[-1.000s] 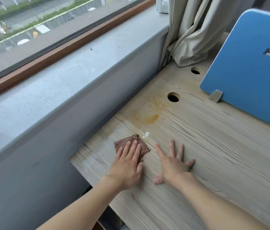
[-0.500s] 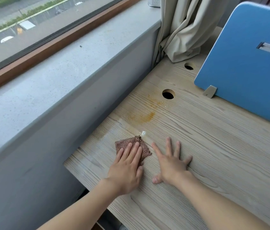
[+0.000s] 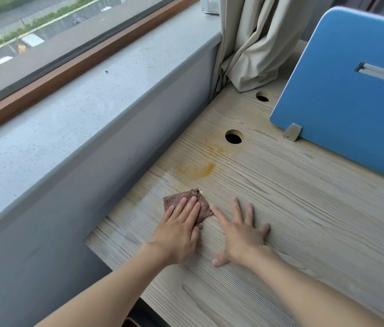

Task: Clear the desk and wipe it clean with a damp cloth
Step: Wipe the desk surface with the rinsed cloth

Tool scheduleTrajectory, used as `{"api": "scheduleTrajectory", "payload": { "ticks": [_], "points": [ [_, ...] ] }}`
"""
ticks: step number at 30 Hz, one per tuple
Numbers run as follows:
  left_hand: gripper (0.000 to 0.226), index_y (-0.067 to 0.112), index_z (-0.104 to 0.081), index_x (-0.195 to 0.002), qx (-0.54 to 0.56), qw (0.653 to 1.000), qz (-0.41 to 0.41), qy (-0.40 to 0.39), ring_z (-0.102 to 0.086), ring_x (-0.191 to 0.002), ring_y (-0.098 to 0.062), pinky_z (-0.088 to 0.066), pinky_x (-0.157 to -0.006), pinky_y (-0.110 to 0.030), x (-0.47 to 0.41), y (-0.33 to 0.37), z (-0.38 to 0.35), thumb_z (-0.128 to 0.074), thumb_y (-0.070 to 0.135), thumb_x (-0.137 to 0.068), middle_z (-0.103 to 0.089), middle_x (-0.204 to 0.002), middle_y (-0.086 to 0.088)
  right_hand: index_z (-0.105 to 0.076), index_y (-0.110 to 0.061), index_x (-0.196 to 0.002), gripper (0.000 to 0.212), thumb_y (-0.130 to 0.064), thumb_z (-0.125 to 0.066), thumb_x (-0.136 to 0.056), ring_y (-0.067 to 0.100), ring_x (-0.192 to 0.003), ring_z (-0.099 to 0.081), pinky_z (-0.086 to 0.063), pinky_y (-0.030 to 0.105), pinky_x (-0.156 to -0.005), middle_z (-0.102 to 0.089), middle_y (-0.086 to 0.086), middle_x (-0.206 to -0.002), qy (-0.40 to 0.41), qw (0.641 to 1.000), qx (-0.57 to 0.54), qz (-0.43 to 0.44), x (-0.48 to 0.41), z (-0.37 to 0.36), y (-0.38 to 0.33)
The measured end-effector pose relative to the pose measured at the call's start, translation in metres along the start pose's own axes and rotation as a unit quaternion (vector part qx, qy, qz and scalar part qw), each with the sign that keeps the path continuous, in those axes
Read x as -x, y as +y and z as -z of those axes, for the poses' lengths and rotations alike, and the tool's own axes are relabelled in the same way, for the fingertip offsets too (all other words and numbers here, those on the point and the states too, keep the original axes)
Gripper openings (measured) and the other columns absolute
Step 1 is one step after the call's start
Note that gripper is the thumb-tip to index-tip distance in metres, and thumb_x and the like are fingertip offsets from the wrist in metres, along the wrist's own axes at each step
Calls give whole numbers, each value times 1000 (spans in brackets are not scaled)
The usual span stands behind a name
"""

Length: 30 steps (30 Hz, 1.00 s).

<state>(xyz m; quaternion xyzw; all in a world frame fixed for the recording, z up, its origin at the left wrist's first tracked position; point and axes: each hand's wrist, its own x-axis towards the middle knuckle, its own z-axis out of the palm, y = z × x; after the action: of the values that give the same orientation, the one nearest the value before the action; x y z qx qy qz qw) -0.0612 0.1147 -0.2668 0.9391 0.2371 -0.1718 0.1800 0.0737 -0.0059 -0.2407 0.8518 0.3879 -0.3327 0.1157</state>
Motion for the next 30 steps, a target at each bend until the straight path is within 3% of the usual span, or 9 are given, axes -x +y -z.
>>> {"api": "scheduleTrajectory", "payload": {
  "ticks": [3, 6, 11, 18, 23, 30],
  "points": [
    [64, 25, 15, -157, 10, 1000, 17, -7, 30, -146, -14, 15, -122, -39, -7, 8, 4, -14, 46, -104, 25, -162, 7, 15, -45, -154, 134, -64, -83, -64, 32, -152, 18, -21, 73, -110, 26, -1, -164, 23, 998, -35, -41, -3, 8, 9],
    [66, 24, 17, -156, -16, 1000, 0, -10, 30, -146, -15, 13, -123, -40, 3, 10, 0, -15, 48, -104, 26, -161, 7, 20, -48, -152, 135, -62, -83, -66, 39, -148, 26, -14, 78, -108, 35, 0, -160, 18, 994, -66, -87, -8, 7, 10],
    [63, 25, 11, -158, 5, 1000, 9, -13, 23, -149, -13, 9, -124, -38, -21, 3, 14, -15, 45, -105, 19, -164, 8, 21, -48, -151, 132, -56, -84, -70, 44, -146, 28, -11, 81, -107, 38, 1, -159, -7, 993, -81, -85, -11, 8, 8],
    [65, 25, 15, -157, -23, 1000, 1, -13, 27, -147, -15, 11, -123, -40, -17, 13, 9, -17, 46, -104, 23, -162, 7, 23, -48, -150, 134, -55, -84, -70, 46, -146, 28, -12, 82, -106, 40, 3, -158, -12, 994, -74, -82, -15, 10, 7],
    [64, 25, 8, -159, 17, 1000, 18, -16, 22, -149, -14, 9, -124, -39, -45, 13, 24, -20, 42, -104, 18, -164, 7, 9, -50, -152, 123, -64, -80, -69, 42, -150, 17, -22, 73, -109, 24, 0, -164, 22, 995, -68, -77, -21, 20, 24],
    [64, 28, 12, -157, -5, 999, 10, -45, 25, -148, -13, 8, -124, -39, -30, 22, 22, -19, 44, -104, 21, -163, 10, 28, -46, -149, 131, -63, -77, -72, 50, -142, 32, -9, 82, -106, 42, 10, -155, -7, 990, -103, -99, -32, 25, 40]
  ]
}}
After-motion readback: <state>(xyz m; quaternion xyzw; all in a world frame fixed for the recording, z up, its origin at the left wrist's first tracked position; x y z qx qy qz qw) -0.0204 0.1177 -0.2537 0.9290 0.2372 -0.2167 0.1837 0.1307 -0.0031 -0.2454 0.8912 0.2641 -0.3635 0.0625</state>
